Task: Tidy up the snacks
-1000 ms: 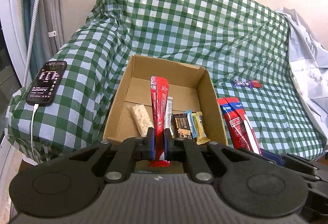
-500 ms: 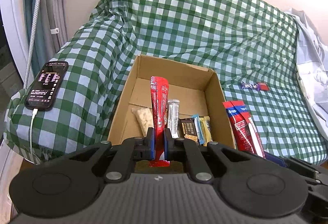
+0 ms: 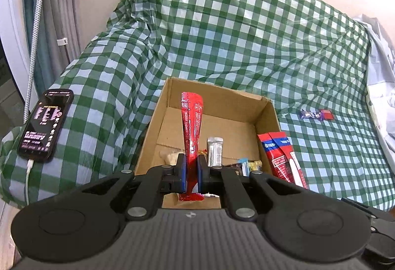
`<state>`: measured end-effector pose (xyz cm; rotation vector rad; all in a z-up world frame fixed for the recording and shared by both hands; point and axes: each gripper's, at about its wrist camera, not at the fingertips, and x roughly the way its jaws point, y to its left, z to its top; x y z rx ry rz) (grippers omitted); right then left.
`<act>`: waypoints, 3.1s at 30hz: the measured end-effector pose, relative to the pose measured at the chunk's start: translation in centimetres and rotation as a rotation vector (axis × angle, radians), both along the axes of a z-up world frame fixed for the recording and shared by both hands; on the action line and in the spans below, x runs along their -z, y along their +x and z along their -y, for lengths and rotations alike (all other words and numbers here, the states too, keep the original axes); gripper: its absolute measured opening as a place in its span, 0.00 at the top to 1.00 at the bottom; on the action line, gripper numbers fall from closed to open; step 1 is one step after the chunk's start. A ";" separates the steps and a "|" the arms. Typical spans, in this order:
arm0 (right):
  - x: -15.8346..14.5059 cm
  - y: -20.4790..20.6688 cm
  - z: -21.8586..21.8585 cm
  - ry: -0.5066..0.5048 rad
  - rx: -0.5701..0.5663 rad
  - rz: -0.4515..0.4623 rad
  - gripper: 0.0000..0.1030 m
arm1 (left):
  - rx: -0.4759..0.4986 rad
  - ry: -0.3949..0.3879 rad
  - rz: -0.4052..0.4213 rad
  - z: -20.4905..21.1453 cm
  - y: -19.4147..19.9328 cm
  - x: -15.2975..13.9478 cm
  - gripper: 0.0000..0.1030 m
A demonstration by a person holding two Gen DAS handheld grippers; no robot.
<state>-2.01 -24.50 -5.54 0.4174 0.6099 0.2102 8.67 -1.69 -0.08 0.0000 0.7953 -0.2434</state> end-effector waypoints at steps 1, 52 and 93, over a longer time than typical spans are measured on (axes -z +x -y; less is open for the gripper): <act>0.2 0.6 0.1 0.002 0.001 -0.005 0.65 | 0.000 0.001 -0.004 0.1 0.6 0.1 0.92; 7.9 12.9 0.8 0.000 0.076 -0.232 0.16 | 0.031 0.226 -0.242 4.2 12.0 10.4 0.00; -1.7 -8.4 -3.3 -0.187 0.068 0.034 0.06 | 0.010 0.239 -0.052 -0.1 -9.5 2.0 0.00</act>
